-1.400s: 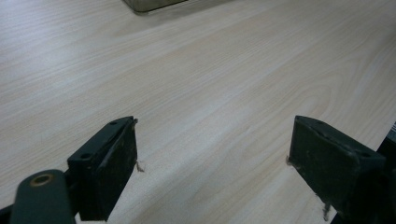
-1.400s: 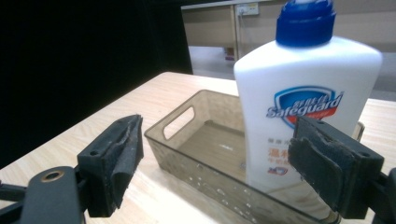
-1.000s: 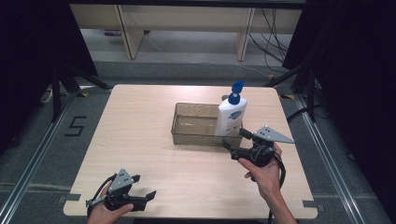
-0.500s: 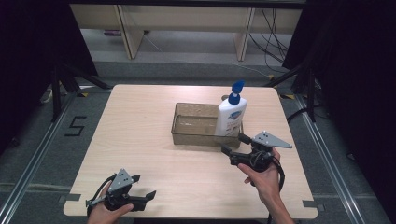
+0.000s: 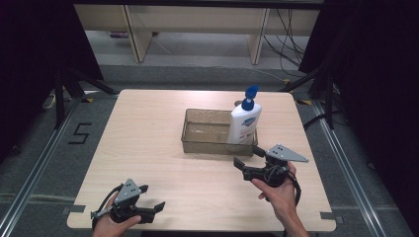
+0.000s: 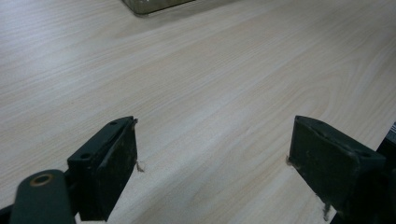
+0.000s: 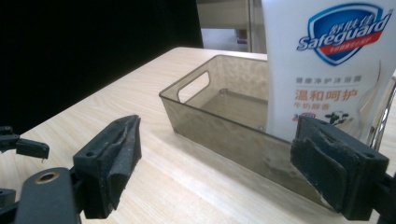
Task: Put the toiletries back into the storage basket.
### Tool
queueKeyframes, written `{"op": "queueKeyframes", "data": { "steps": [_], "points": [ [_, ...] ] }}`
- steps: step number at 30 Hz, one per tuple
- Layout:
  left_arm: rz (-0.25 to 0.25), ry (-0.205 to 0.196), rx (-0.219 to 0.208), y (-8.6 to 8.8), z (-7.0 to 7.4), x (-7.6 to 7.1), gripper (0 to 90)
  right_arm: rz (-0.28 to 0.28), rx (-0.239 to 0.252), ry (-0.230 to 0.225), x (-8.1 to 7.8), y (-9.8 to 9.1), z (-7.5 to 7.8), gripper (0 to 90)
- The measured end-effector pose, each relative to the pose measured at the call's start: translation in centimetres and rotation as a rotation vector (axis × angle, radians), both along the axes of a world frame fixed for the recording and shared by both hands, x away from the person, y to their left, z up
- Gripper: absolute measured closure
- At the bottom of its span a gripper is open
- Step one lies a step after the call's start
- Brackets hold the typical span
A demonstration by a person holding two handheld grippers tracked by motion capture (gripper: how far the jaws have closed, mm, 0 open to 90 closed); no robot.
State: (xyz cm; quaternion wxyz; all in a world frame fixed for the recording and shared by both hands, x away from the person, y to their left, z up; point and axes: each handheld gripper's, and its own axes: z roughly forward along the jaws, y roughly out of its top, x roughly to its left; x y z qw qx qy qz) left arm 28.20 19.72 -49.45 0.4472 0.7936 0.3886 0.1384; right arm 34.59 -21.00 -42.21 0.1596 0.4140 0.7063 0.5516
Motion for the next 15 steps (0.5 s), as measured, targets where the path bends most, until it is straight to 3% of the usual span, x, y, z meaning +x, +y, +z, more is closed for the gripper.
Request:
{"op": "queueKeyframes", "data": {
  "steps": [4, 5, 7, 10, 12, 15],
  "points": [
    [-0.003, 0.000, 0.006, 0.0, 0.0, 0.0, 14.8, 0.012, -0.023, -0.036, 0.1, -0.1, -0.2, 15.6],
    [0.001, 0.000, -0.004, 0.0, 0.0, 0.0, 14.8, 0.010, -0.003, -0.016, -0.1, 0.0, -0.3, 15.6],
    [-0.003, -0.001, 0.004, 0.0, 0.0, 0.0, 14.8, 0.015, -0.022, -0.032, -0.1, -0.1, -0.4, 15.6],
    [-0.003, -0.001, 0.002, 0.0, 0.0, 0.0, 14.9, 0.019, -0.015, -0.023, -0.3, 0.0, -0.6, 15.6],
    [-0.002, 0.000, 0.001, 0.0, 0.0, 0.0, 14.8, 0.016, -0.039, -0.020, -0.6, 0.0, -0.9, 15.5],
    [-0.002, 0.000, 0.003, 0.0, 0.0, 0.0, 14.8, 0.022, -0.027, -0.012, -0.7, 0.1, -1.1, 15.6]
  ]
}}
